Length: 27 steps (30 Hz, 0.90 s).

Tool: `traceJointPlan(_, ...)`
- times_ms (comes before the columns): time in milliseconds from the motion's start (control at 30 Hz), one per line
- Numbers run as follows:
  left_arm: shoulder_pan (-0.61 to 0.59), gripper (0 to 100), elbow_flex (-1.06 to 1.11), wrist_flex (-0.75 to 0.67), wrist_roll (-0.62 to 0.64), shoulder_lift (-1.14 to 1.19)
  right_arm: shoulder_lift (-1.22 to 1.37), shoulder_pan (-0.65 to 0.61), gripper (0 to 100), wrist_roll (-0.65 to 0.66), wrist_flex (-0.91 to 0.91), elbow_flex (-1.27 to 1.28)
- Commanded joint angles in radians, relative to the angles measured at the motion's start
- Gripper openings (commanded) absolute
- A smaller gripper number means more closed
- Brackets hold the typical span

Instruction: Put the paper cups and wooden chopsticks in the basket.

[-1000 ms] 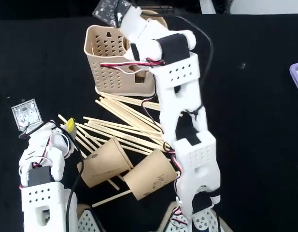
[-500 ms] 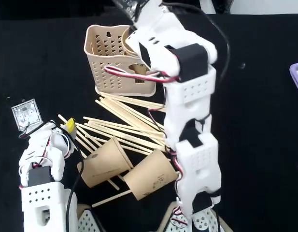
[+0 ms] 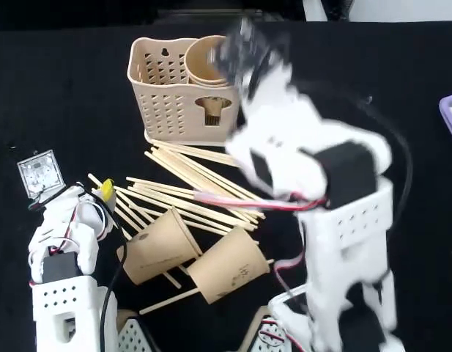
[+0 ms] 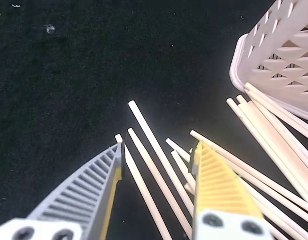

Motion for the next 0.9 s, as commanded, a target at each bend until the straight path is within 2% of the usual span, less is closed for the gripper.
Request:
traceJointPlan(0, -0.001, 23, -0.013, -0.023, -0.005, -0.012, -0.185, 0.009, 26.2, -0.003, -0.081, 0.587)
traceJointPlan(167, -0.001, 23, -0.012, -0.025, -0.005, -0.012, -0.22, -0.061, 26.2, -0.003, -0.149, 0.858)
traceJointPlan(467, -0.007, 23, -0.012, -0.021, -0.005, -0.012, -0.22, -0.153, 26.2, 0.0, -0.114, 0.88)
traceJointPlan(600, -0.007, 23, -0.012, -0.025, -0.005, -0.012, -0.22, -0.149, 25.3, 0.072, -0.086, 0.891)
traceJointPlan(667, -0.007, 23, -0.012, -0.025, -0.005, -0.012, -0.22, -0.15, 20.1, 0.103, -0.086, 0.894)
traceJointPlan(800, -0.007, 23, -0.012, -0.023, -0.005, -0.012, -0.223, -0.15, 0.9, 0.123, -0.086, 0.9)
traceJointPlan(867, -0.007, 23, -0.012, -0.025, -0.005, -0.012, -0.228, -0.147, 2.6, 0.129, -0.075, 0.894)
